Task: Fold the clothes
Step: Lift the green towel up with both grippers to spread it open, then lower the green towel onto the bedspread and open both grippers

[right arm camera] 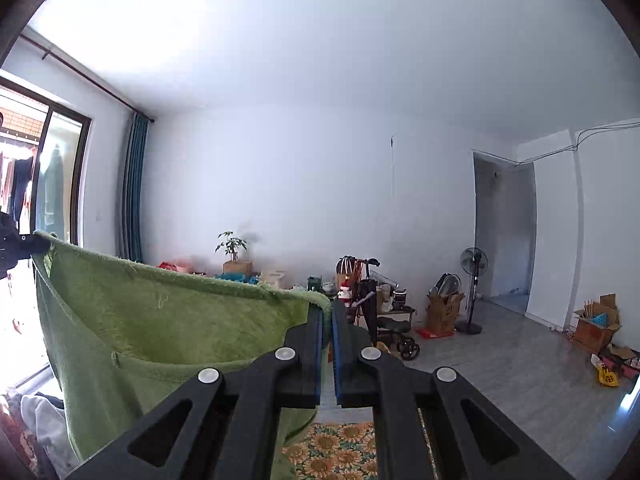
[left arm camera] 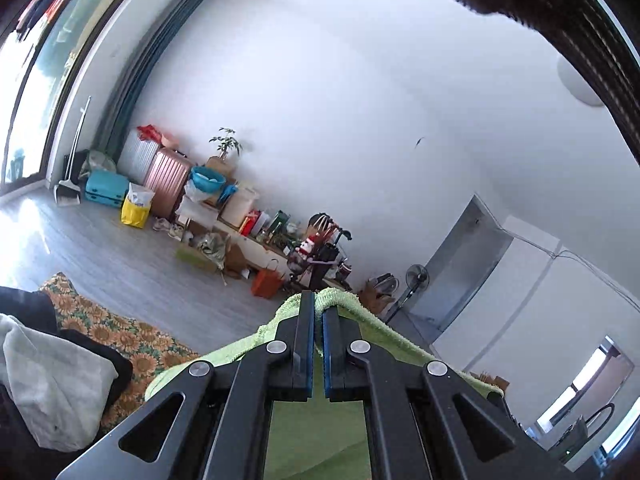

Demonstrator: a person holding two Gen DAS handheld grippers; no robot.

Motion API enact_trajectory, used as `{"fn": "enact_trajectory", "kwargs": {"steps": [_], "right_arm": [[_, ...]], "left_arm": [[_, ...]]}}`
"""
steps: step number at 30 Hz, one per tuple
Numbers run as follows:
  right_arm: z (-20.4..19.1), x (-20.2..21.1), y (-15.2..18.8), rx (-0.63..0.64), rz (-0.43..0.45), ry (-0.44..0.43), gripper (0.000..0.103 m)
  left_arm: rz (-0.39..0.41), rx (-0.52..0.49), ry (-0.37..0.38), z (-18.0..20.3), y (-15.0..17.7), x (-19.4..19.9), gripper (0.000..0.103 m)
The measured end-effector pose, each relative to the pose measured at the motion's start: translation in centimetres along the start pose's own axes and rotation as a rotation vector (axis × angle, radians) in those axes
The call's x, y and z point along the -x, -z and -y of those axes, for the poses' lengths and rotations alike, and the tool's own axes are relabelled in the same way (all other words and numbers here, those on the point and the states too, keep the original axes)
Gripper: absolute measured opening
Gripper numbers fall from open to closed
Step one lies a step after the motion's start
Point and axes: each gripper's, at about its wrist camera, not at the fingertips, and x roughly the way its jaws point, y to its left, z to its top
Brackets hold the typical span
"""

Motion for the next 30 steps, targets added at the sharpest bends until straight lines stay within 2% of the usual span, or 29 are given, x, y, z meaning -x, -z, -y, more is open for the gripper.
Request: {"fn": "enact_trajectory", "kwargs": {"steps": [2, 8, 13, 17, 21, 26, 30], "right_arm": [[-0.2, 0.5, 0.1, -0.005, 0.021, 0.008, 0.005], [-1.3, -0.6, 2.7, 0.030, -0.040, -0.004, 0.005], [-1.4, -3.2, 6.7, 0.043, -0.137, 0.002, 0.005], [-0.5, -6.5, 12.5, 0.047, -0.264, -0.001, 0.005], [0.4, -9.9, 19.1, 0.044, -0.401, -0.007, 0.005], [2.5, -13.6, 29.3, 0.062, -0.593, -0.008, 0.006], [4.1, -15.7, 36.7, 0.040, -0.735, -0.021, 0.007]], "left_arm": [[0.005, 0.001, 0.005, -0.5, -0.1, 0.3, 0.003], [-0.023, -0.037, -0.020, -1.7, 2.1, -1.3, 0.003], [-0.085, -0.074, -0.086, -3.3, 5.1, -4.6, 0.003], [-0.177, -0.120, -0.182, -6.0, 9.8, -9.6, 0.003], [-0.323, -0.165, -0.252, -9.7, 16.4, -16.4, 0.003], [-0.544, -0.142, -0.323, -15.9, 25.8, -24.1, 0.003], [-0.609, -0.094, -0.327, -18.9, 29.4, -25.9, 0.003]]}}
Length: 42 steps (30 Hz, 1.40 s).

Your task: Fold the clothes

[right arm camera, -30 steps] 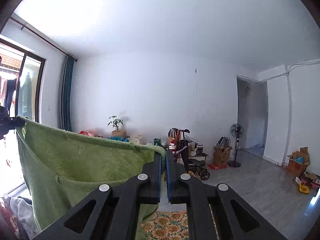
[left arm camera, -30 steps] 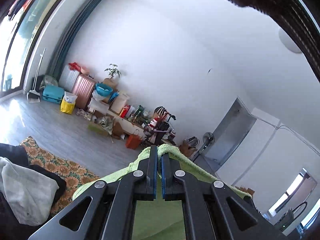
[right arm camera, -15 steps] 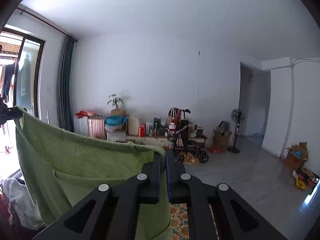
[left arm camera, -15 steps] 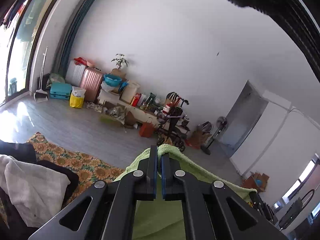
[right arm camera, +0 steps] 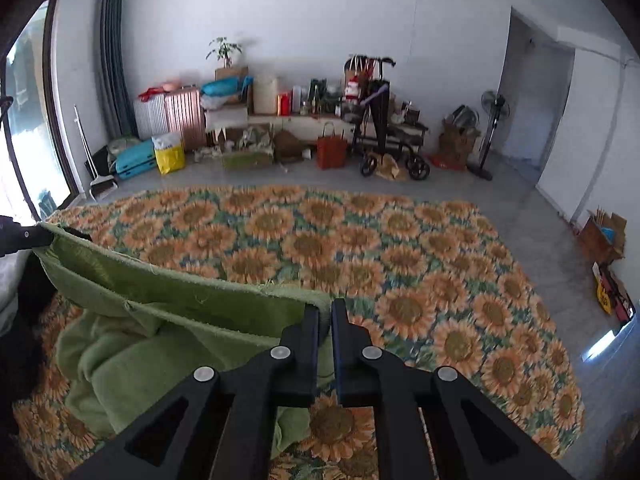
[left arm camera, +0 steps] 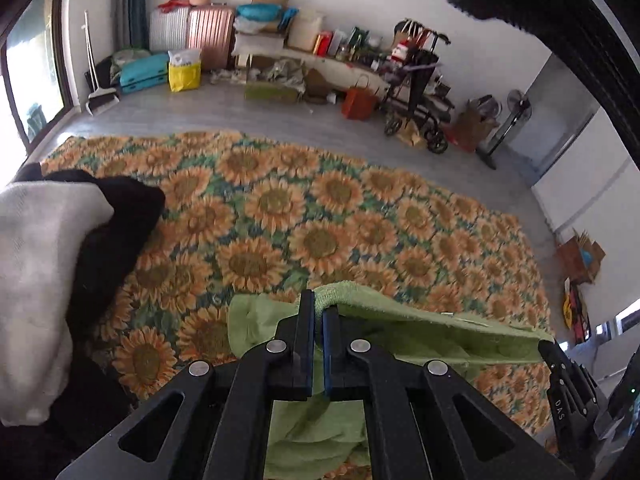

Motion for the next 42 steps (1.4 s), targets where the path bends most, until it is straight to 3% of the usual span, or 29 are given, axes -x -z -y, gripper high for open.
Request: {"fn": "enact_trajectory", "kwargs": {"steps": [5, 9, 10, 11, 13, 14, 16, 17, 21, 23, 28, 32, 36, 39, 42], "right_arm": [[2.1, -4.1, 3.0, -0.066, -0.096, -0.053, 0.019], [3.5, -6.4, 4.9, -0.125, -0.125, -0.086, 0.052], [3.9, -6.7, 5.3, -0.152, -0.122, -0.103, 0.054], [4.4, -6.9, 5.8, -0.178, -0.116, -0.124, 0.055], [5.1, -6.5, 6.6, -0.229, -0.091, -0.175, 0.058], [5.3, -5.8, 7.1, -0.251, -0.071, -0.195, 0.061], [5.6, -4.3, 8.0, -0.295, -0.026, -0.235, 0.069], [5.7, -3.2, 8.6, -0.315, 0.007, -0.256, 0.069], [4.4, 0.6, 10.9, -0.360, 0.111, -0.332, 0.083], [3.2, 1.6, 11.8, -0.344, 0.120, -0.347, 0.083], [1.1, 2.7, 14.7, -0.322, 0.104, -0.368, 0.083], [-0.8, 2.6, 16.7, -0.313, 0.051, -0.416, 0.083], [-2.2, 2.7, 17.5, -0.242, 0.041, -0.398, 0.083], [-3.1, 2.3, 17.2, -0.213, 0.031, -0.408, 0.083], [-4.5, 2.2, 17.1, -0.164, 0.037, -0.425, 0.083]], "left_arm": [[-0.070, 0.049, 0.025, -1.9, 2.1, -4.5, 0.003], [-0.111, 0.086, 0.062, -3.4, 3.6, -7.6, 0.004], [-0.083, 0.092, 0.099, -3.5, 3.6, -7.0, 0.007], [-0.044, 0.100, 0.134, -3.6, 3.5, -6.1, 0.011], [0.035, 0.114, 0.202, -3.7, 3.5, -4.2, 0.036], [0.079, 0.120, 0.242, -3.9, 3.6, -3.0, 0.041], [0.167, 0.130, 0.321, -4.5, 4.5, -0.2, 0.065], [0.198, 0.131, 0.344, -4.9, 5.2, 1.0, 0.067], [0.265, 0.104, 0.368, -6.9, 8.9, 3.9, 0.068], [0.274, 0.096, 0.365, -8.0, 10.6, 4.8, 0.067], [0.136, 0.127, 0.282, -11.1, 14.1, 3.4, 0.067], [0.062, 0.101, 0.251, -11.3, 16.4, 1.5, 0.067], [0.044, 0.126, 0.333, -11.2, 17.8, 0.3, 0.067], [0.019, 0.139, 0.339, -10.7, 18.2, -0.7, 0.067], [0.008, 0.117, 0.333, -9.5, 18.5, -1.3, 0.056]]}}
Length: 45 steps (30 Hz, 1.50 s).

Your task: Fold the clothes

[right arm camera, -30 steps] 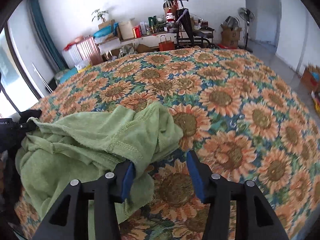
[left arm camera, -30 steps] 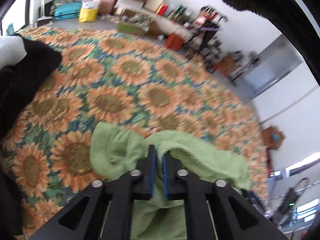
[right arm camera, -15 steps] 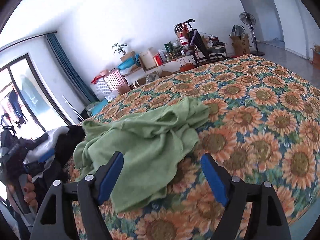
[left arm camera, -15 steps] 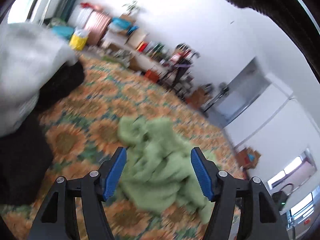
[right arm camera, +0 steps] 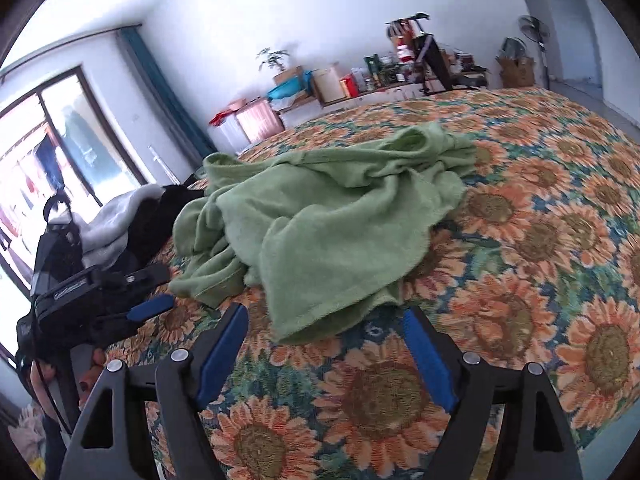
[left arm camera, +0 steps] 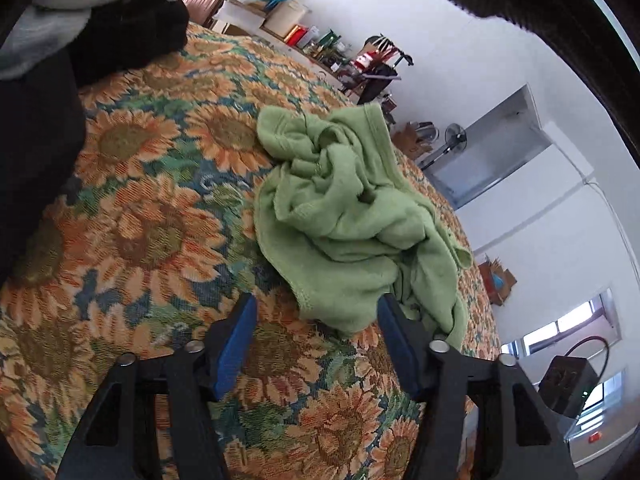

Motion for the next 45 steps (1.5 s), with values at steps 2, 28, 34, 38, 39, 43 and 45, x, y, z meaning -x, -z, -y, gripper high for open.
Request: {"fn": "enact_trajectory", "kwargs": {"steps": [2, 28, 34, 38, 39, 43, 45], "right_arm": [[-0.6, -0.4, 0.3, 0.028, 0.006, -0.008, 0.083], [2.8, 3.6, -4.3, 0.013, 0.134, 0.193, 0.004], [4.9, 9.4, -8.9, -0.024, 0.275, 0.238, 0.004], [5.5, 12.7, -11.3, -0.038, 0.359, 0.254, 0.004], [5.7, 13.3, -11.8, -0.047, 0.373, 0.255, 0.004], [7.2, 15.1, -12.6, -0.100, 0.424, 0.271, 0.004], [8.1, 14.9, -12.7, -0.131, 0.411, 0.267, 0.004]], "left_arm": [[0.005, -0.027, 0.001, 0.8, 0.2, -0.4, 0.049], [0.234, -0.145, -0.184, 3.0, -2.6, 5.1, 0.005], [0.429, -0.167, -0.286, 4.0, -5.8, 10.2, 0.005], [0.505, -0.134, -0.305, 3.6, -8.0, 13.7, 0.005], [0.525, -0.136, -0.322, 3.5, -8.3, 14.4, 0.005], [0.539, -0.144, -0.358, 3.0, -8.7, 15.7, 0.005], [0.496, -0.130, -0.348, 2.2, -8.2, 15.0, 0.005]]}}
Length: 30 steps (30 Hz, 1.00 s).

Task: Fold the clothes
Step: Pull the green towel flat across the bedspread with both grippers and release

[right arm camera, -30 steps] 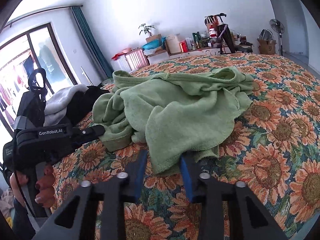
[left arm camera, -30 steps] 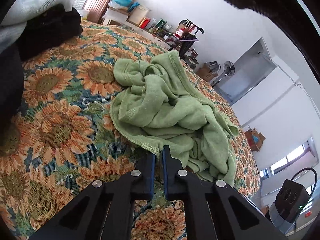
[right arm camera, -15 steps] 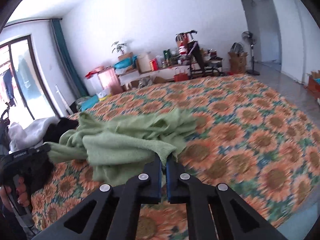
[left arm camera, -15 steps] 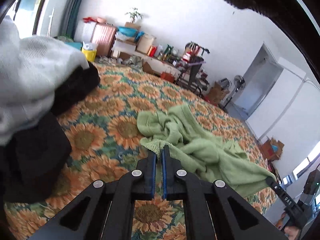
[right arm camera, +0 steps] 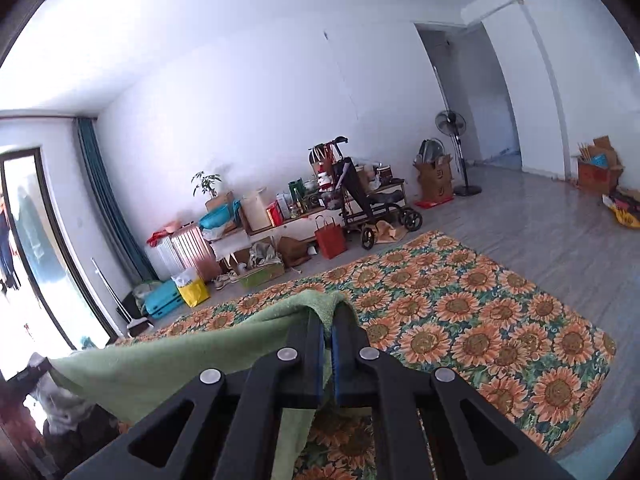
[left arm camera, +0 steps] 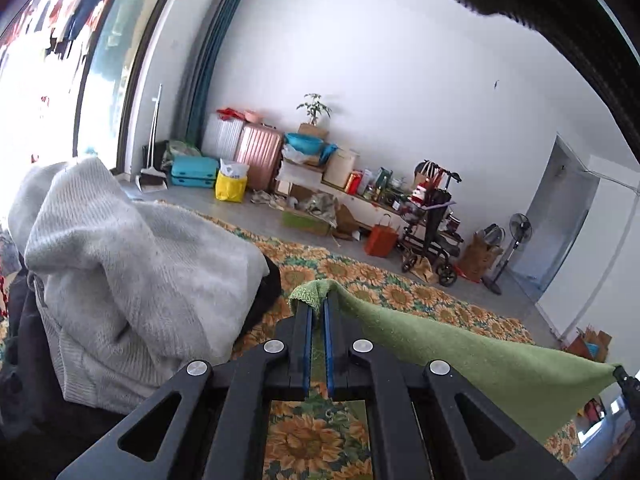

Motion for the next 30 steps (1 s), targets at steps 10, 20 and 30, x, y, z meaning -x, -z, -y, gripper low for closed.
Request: {"fn": "enact_trajectory", "kwargs": {"steps": [10, 20, 30], "right_arm": [[1.0, -7.5, 6.4, 0.054, -0.251, 0.086, 0.004], [3.8, -6.3, 8.9, 0.016, -0.285, 0.155, 0.052], [-1.3, -2.8, 16.2, 0.139, -0.367, -0.027, 0.048]], "left_arm": [[-0.217, 0.000, -0.010, -0.5, 6.9, -5.5, 0.005], [-0.333, 0.005, -0.016, -0.8, 8.0, -7.5, 0.007], [-0.373, 0.017, 0.033, -0.3, 8.6, -6.3, 0.066]]}}
